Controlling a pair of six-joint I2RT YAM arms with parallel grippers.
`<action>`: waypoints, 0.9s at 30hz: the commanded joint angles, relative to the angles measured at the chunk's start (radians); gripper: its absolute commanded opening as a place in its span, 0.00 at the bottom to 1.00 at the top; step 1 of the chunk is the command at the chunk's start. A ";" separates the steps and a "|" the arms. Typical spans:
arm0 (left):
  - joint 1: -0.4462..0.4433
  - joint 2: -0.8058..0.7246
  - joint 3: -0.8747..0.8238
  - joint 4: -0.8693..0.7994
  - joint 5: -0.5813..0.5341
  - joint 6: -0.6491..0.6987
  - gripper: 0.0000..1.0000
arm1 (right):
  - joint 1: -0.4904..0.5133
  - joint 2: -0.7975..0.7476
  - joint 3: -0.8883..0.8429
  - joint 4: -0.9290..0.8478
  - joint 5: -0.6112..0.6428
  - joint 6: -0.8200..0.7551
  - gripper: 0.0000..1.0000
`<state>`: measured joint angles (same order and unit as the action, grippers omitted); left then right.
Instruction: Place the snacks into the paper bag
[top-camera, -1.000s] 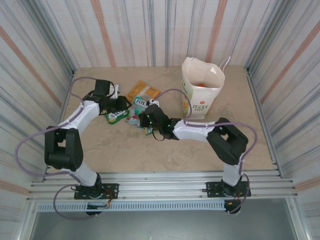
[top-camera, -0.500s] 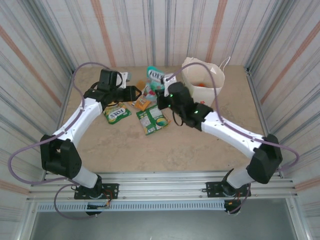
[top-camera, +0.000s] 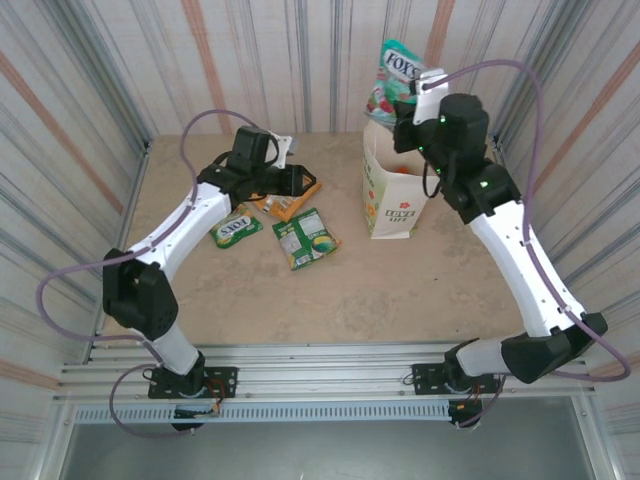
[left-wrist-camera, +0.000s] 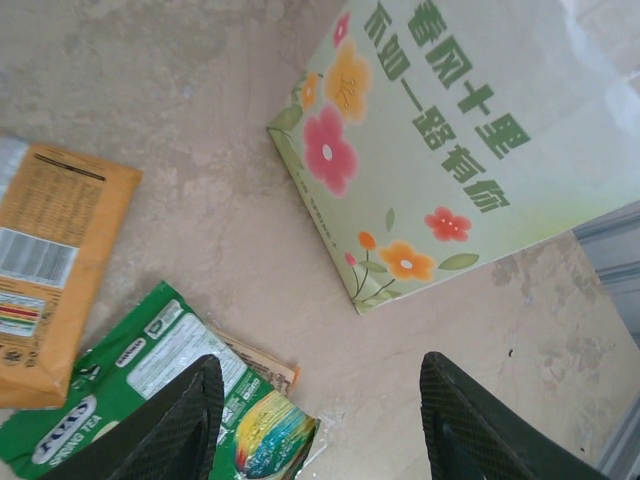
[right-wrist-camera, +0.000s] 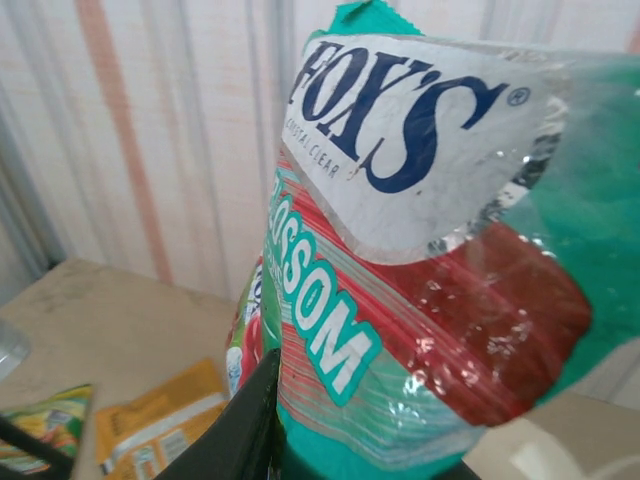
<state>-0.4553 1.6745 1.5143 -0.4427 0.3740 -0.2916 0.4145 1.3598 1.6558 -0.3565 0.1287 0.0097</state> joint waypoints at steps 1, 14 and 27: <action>-0.018 0.025 0.053 -0.004 0.017 0.014 0.56 | -0.071 0.003 0.051 -0.075 -0.081 -0.024 0.09; -0.032 0.084 0.094 -0.029 0.014 0.027 0.56 | -0.224 0.180 0.105 -0.324 -0.210 0.028 0.09; -0.032 0.102 0.079 -0.048 0.015 0.040 0.56 | -0.223 0.391 0.274 -0.505 -0.288 -0.008 0.13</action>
<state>-0.4847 1.7561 1.5822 -0.4698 0.3771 -0.2768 0.1902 1.7443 1.8664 -0.8257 -0.1108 0.0231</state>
